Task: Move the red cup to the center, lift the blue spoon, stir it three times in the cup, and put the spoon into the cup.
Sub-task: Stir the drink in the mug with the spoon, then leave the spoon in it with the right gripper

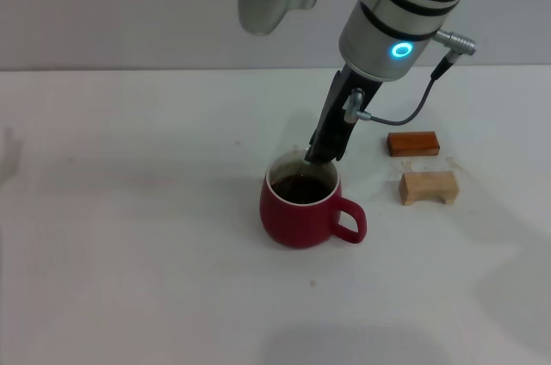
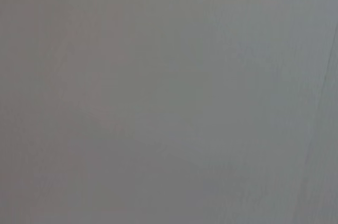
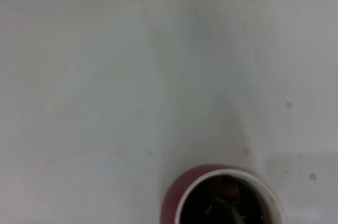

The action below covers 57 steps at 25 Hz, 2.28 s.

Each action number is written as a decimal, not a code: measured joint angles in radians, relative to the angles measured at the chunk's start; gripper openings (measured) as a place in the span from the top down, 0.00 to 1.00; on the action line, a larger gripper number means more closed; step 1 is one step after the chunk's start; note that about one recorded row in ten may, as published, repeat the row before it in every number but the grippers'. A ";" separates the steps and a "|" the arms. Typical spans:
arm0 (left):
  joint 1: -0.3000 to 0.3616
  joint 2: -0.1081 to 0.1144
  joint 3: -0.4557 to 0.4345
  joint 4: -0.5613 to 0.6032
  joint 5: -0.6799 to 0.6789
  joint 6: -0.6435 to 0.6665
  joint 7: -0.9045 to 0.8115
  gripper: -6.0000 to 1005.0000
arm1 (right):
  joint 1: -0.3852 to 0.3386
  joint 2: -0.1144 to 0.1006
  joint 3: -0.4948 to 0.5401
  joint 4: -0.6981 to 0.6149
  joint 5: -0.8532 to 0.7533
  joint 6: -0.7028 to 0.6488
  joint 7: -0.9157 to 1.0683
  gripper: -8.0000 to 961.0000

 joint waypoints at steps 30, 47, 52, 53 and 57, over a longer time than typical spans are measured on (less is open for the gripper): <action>-0.001 -0.002 0.000 0.000 0.001 0.000 -0.013 0.14 | 0.013 0.005 -0.035 -0.001 0.027 0.011 -0.017 0.83; -0.002 -0.003 0.001 0.000 0.002 0.000 -0.014 0.14 | 0.004 0.004 -0.088 0.009 -0.036 -0.016 0.026 0.84; -0.002 -0.003 0.002 0.000 0.001 0.000 -0.014 0.14 | 0.001 0.005 -0.101 0.026 0.014 -0.003 0.027 0.85; -0.002 -0.003 0.002 0.000 0.001 0.000 -0.014 0.14 | 0.000 0.005 -0.110 0.030 0.022 -0.002 0.027 0.85; -0.002 -0.002 0.002 0.000 0.001 0.005 -0.014 0.14 | 0.000 0.008 -0.113 0.031 0.032 -0.001 0.029 0.85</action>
